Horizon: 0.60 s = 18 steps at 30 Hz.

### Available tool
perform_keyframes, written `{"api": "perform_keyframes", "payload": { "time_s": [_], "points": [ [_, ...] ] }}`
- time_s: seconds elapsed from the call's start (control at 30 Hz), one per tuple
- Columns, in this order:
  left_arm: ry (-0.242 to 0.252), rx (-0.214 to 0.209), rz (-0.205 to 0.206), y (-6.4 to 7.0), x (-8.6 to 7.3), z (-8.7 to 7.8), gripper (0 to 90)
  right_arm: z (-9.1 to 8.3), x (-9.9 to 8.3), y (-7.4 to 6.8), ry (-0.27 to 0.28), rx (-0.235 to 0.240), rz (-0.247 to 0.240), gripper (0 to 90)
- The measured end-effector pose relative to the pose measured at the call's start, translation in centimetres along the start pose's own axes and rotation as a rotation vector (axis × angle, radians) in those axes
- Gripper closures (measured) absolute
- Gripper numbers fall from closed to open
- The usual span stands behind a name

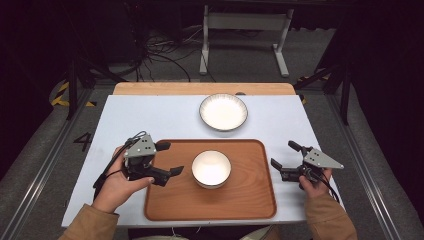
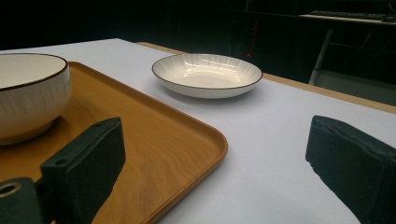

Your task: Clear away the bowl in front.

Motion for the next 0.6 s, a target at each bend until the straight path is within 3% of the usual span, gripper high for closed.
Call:
{"api": "perform_keyframes", "payload": {
  "time_s": [0.3,0.43,0.6],
  "points": [
    [0.079,0.048,-0.041,-1.1,-2.0,-1.5,10.8,-0.2,0.0,0.1,0.022,-0.005,0.008,4.9],
    [0.093,0.068,-0.04,-1.5,-2.7,-2.0,11.2,-0.2,0.0,0.1,0.023,-0.004,0.008,4.9],
    [0.115,0.091,-0.077,-2.3,-4.1,-2.7,11.4,-0.3,0.0,0.0,0.03,0.0,0.004,5.0]
  ]
}}
Point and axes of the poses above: each handheld gripper's, and its own axes: z roughly forward along the jaws, x roughly out of its top, y roughly to its right, the point moved 5 cm from there along z, roughly forward along the jaws, and after that the axes turned 2 degrees about y, right-handed, at the moved point
